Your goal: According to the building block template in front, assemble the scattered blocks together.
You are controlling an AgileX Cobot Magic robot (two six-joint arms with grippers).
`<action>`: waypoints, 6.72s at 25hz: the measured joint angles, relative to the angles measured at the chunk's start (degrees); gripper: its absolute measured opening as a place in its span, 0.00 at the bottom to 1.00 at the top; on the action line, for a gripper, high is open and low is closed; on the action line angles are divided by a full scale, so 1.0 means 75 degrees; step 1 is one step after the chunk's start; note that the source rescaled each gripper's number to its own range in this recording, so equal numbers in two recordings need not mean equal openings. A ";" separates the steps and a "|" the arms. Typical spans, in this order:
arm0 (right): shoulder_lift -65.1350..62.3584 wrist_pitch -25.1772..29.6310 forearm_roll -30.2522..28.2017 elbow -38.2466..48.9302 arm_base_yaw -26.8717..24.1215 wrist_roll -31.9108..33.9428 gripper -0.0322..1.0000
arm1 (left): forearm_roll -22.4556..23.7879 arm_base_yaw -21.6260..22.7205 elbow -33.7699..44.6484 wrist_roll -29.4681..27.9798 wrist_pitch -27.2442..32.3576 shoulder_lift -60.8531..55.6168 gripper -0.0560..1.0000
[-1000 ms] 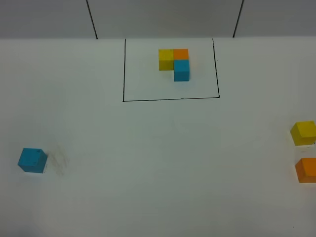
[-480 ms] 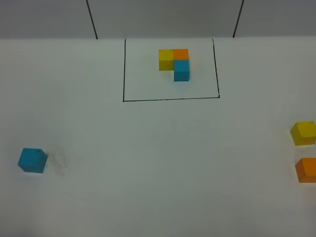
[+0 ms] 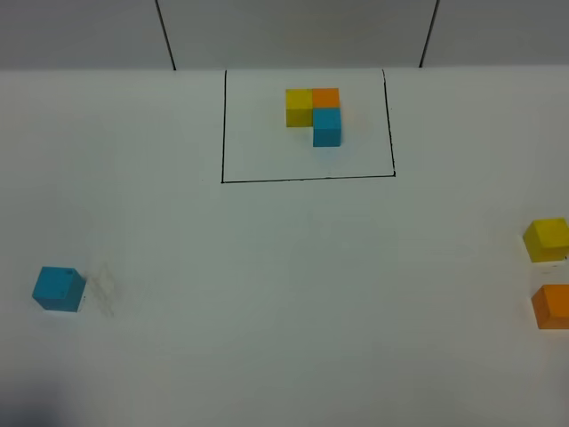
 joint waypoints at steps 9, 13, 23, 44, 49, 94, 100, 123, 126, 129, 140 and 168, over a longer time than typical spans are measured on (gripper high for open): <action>0.0000 0.0000 0.0000 0.0000 0.0000 0.0000 0.10 | 0.0157 0.0006 -0.1451 -0.0241 -0.0973 0.4851 0.67; 0.0000 0.0000 0.0000 0.0000 0.0000 0.0000 0.10 | 0.0052 0.0006 -0.1556 -0.0241 -0.1726 0.6463 0.67; 0.0000 -0.0007 0.0000 0.0000 0.0000 0.0000 0.10 | -0.0382 0.0006 -0.1561 -0.0243 -0.2771 0.8786 0.67; 0.0000 -0.0007 0.0000 0.0000 0.0000 0.0000 0.10 | -0.0382 0.0006 -0.1564 -0.0126 -0.3890 1.1066 0.67; 0.0000 -0.0007 0.0000 0.0000 0.0000 0.0000 0.10 | -0.0293 0.0006 -0.1570 -0.0126 -0.4155 1.1350 0.36; 0.0000 -0.0007 0.0000 0.0000 0.0000 0.0000 0.10 | -0.1283 -0.6176 -0.6954 0.7595 -0.2256 1.4562 0.05; 0.0000 -0.0007 0.0000 0.0000 0.0000 0.0000 0.10 | -0.1304 -0.6176 -0.6977 0.7276 -0.2505 1.4718 0.05; 0.0000 -0.0007 0.0000 0.0000 0.0000 0.0000 0.10 | -0.1003 -0.6176 -0.8802 0.6122 -0.0598 1.3963 0.99; 0.0000 -0.0007 0.0000 0.0000 0.0000 0.0000 0.10 | -0.0454 -0.6176 -0.9407 0.5974 0.0170 1.3178 0.99; 0.0000 -0.0007 0.0000 0.0000 0.0000 0.0000 0.10 | 0.0423 -0.6176 -0.9541 0.5925 0.0896 1.2394 0.95; 0.0000 -0.0007 0.0000 0.0000 0.0000 0.0000 0.10 | 0.1833 -0.4852 -0.9141 0.4842 0.1128 0.9699 0.78; 0.0000 -0.0007 0.0000 0.0000 0.0000 0.0000 0.10 | 0.1221 -0.2781 -0.2688 0.3869 0.1142 -0.0989 0.70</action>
